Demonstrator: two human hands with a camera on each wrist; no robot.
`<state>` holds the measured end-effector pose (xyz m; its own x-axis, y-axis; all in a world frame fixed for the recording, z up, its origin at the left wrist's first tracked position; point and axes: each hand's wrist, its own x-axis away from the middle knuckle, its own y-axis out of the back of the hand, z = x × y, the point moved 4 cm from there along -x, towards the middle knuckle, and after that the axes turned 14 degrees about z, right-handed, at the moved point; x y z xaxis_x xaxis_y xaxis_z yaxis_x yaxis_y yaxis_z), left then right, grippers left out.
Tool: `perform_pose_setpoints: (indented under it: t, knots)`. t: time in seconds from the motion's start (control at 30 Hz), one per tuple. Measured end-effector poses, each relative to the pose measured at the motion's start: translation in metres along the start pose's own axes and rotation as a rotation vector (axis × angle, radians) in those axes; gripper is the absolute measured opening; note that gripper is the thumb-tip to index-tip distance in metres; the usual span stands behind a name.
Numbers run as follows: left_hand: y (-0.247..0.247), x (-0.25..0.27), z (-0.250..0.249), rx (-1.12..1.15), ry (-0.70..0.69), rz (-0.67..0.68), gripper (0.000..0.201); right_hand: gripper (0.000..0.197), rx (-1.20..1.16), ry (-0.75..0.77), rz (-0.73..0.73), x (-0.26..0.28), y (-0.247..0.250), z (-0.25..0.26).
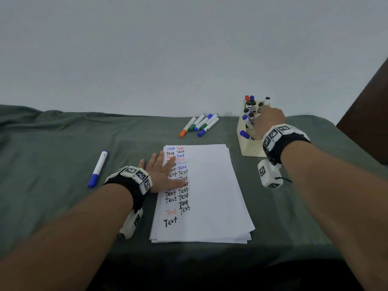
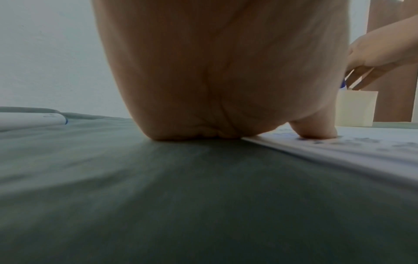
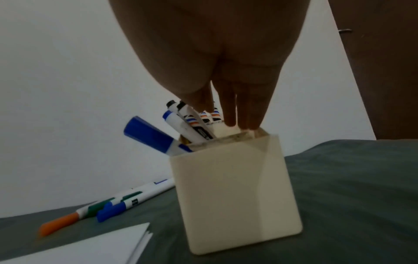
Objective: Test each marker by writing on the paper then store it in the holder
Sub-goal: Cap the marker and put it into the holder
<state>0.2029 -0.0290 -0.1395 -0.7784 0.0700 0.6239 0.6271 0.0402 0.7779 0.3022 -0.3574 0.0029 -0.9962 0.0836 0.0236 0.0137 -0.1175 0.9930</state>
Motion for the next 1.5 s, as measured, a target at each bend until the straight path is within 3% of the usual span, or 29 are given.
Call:
perform_pose_setpoints:
  t: [0.07,0.17,0.2,0.33,0.43,0.53,0.73,0.9,1.1,1.4,1.5]
  knots:
    - [0.0,0.001,0.0,-0.003,0.0,-0.001,0.114,0.031,-0.105,0.056,-0.118,0.002,0.006,0.007]
    - [0.0,0.003,-0.001,-0.008,0.001,0.006,0.111,0.048,-0.165,0.392,-0.291,0.023,0.008,0.04]
    - [0.0,0.004,-0.001,-0.007,0.0,0.009,0.111,0.051,-0.151,0.504,-0.275,0.032,0.005,0.054]
    - [0.001,0.004,-0.002,-0.009,-0.004,0.013,0.111,0.06,-0.059,0.697,0.168,0.059,-0.033,0.099]
    - [0.001,0.003,-0.001,-0.02,0.007,0.022,0.111,0.081,0.134,0.56,0.534,0.068,-0.078,0.103]
    - [0.001,0.001,0.0,-0.023,0.011,0.025,0.11,0.092,0.21,0.429,0.658,0.07,-0.108,0.09]
    - [0.013,0.003,0.005,-0.039,0.004,0.034,0.108,0.094,0.197,0.43,0.619,0.067,-0.126,0.081]
    - [0.074,-0.011,0.003,-0.058,0.042,-0.226,0.077,0.096,0.155,0.425,0.63,0.063,-0.127,0.082]
    - [0.127,-0.059,-0.012,-0.04,-0.011,-0.33,0.056,0.094,0.076,0.409,0.641,0.062,-0.126,0.079]
    - [0.149,-0.117,-0.042,-0.195,0.158,-0.222,0.031,0.09,0.024,0.401,0.635,0.062,-0.127,0.082]
    - [0.151,-0.115,-0.034,-0.174,0.196,-0.258,0.02,0.088,0.018,0.399,0.64,0.06,-0.125,0.081]
